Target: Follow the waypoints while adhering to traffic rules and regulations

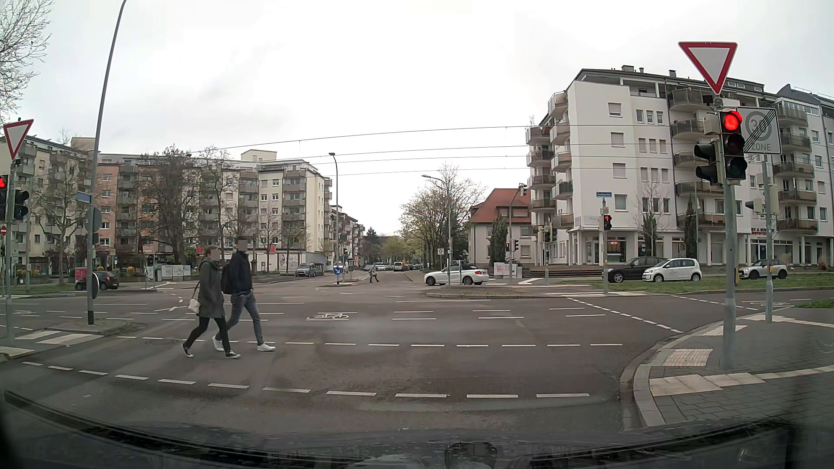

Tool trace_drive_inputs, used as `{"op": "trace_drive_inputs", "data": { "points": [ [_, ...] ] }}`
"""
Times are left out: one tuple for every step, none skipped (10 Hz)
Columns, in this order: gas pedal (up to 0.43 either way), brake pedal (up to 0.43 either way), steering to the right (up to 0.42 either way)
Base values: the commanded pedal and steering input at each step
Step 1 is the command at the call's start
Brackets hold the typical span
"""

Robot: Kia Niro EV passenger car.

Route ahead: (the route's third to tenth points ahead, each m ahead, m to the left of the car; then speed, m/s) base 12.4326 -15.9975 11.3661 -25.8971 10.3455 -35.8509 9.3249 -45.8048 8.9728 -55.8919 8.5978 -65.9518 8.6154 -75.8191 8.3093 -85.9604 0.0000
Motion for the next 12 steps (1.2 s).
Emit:
{"op": "trace_drive_inputs", "data": {
  "points": [
    [0.0, 0.256, -0.084],
    [0.0, 0.256, -0.084],
    [0.0, 0.256, -0.085],
    [0.0, 0.256, -0.084],
    [0.0, 0.25, -0.084],
    [0.0, 0.256, -0.085],
    [0.0, 0.256, -0.085],
    [0.0, 0.256, -0.084],
    [0.0, 0.256, -0.084],
    [0.0, 0.25, -0.084],
    [0.0, 0.256, -0.085],
    [0.0, 0.256, -0.084]
  ]
}}
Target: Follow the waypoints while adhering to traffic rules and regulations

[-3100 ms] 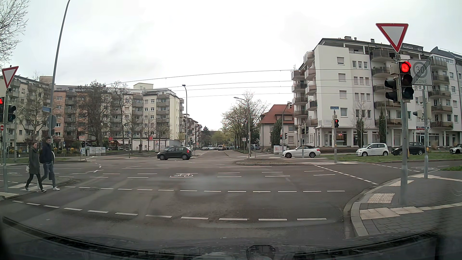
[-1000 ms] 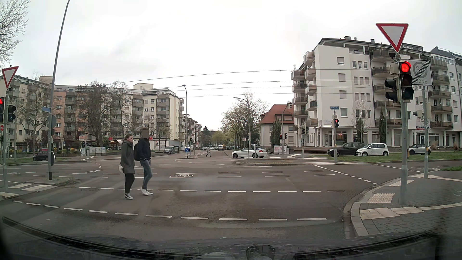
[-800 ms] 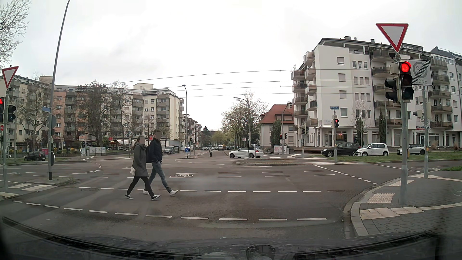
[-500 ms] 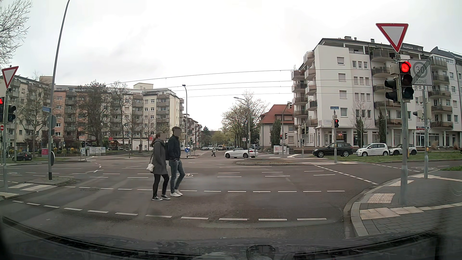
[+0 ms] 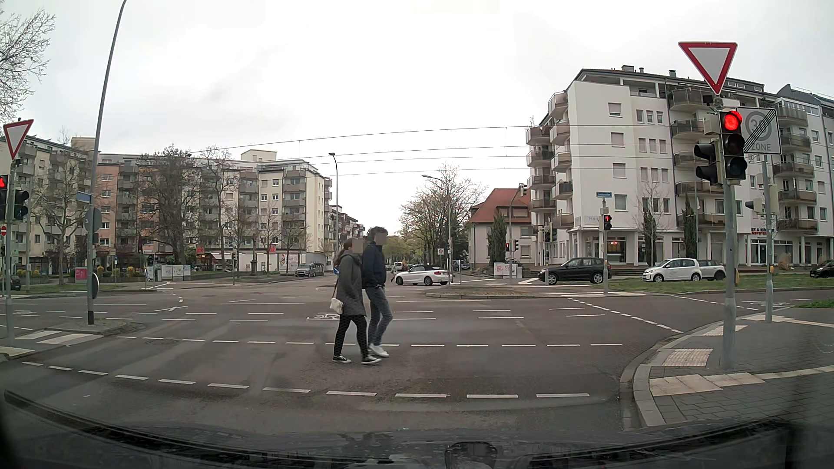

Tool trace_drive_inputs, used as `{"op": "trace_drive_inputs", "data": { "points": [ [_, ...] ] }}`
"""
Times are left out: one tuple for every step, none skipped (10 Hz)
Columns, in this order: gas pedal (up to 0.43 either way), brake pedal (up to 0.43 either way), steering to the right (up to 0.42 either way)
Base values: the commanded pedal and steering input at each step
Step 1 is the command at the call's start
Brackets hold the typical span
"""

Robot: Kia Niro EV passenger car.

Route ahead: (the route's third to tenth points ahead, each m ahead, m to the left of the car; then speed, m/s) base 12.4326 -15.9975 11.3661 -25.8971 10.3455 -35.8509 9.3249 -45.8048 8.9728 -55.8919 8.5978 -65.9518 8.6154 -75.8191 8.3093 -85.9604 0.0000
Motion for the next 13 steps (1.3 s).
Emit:
{"op": "trace_drive_inputs", "data": {
  "points": [
    [0.0, 0.256, -0.085],
    [0.0, 0.256, -0.085],
    [0.0, 0.256, -0.085],
    [0.0, 0.256, -0.085],
    [0.0, 0.256, -0.084],
    [0.0, 0.256, -0.085],
    [0.0, 0.256, -0.084],
    [0.0, 0.256, -0.085],
    [0.0, 0.256, -0.084],
    [0.0, 0.256, -0.085],
    [0.0, 0.262, -0.084],
    [0.0, 0.256, -0.084],
    [0.0, 0.256, -0.085]
  ]
}}
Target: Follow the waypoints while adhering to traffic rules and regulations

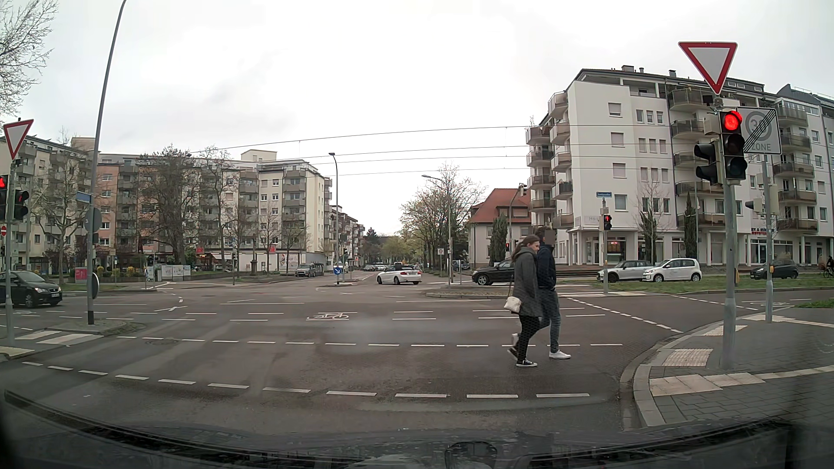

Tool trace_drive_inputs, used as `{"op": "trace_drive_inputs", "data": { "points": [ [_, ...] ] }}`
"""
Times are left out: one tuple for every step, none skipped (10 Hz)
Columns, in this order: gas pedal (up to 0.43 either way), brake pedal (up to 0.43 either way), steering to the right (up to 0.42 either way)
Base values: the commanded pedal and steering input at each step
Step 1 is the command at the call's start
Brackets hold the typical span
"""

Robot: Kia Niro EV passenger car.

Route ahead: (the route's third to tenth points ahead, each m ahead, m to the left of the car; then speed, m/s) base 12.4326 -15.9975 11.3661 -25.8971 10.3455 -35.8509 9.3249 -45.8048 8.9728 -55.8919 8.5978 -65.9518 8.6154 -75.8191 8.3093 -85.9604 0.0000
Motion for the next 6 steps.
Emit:
{"op": "trace_drive_inputs", "data": {
  "points": [
    [0.0, 0.25, -0.084],
    [0.0, 0.256, -0.085],
    [0.0, 0.256, -0.084],
    [0.0, 0.256, -0.085],
    [0.0, 0.256, -0.085],
    [0.0, 0.256, -0.084]
  ]
}}
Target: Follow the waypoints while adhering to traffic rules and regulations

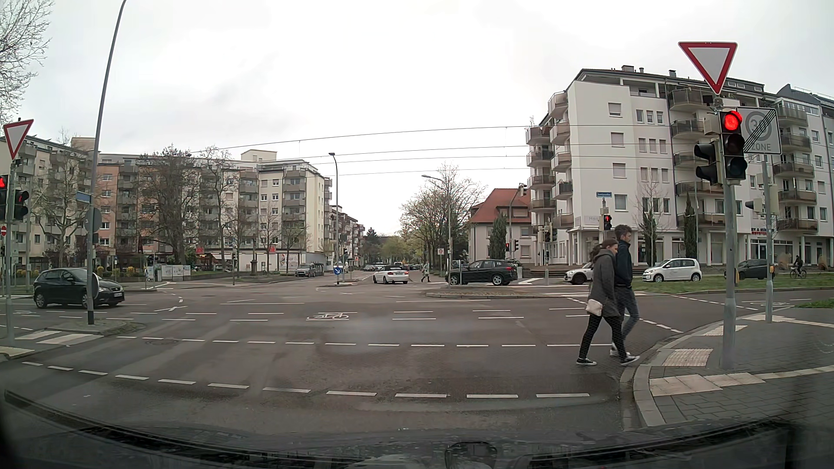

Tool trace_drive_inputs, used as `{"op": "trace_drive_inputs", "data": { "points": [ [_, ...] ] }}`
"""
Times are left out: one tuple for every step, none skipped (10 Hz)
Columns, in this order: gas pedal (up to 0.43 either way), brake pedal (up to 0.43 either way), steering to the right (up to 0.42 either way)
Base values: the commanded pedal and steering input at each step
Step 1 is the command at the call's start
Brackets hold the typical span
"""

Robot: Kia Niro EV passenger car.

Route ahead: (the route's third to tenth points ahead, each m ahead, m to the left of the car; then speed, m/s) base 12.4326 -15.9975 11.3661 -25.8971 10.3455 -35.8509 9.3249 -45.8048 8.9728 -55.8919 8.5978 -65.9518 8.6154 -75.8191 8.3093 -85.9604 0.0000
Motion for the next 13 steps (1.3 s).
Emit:
{"op": "trace_drive_inputs", "data": {
  "points": [
    [0.0, 0.256, -0.084],
    [0.0, 0.256, -0.084],
    [0.0, 0.256, -0.084],
    [0.0, 0.256, -0.085],
    [0.0, 0.256, -0.084],
    [0.0, 0.256, -0.084],
    [0.0, 0.256, -0.085],
    [0.0, 0.256, -0.084],
    [0.0, 0.256, -0.083],
    [0.0, 0.256, -0.083],
    [0.0, 0.256, -0.083],
    [0.0, 0.256, -0.083],
    [0.0, 0.25, -0.083]
  ]
}}
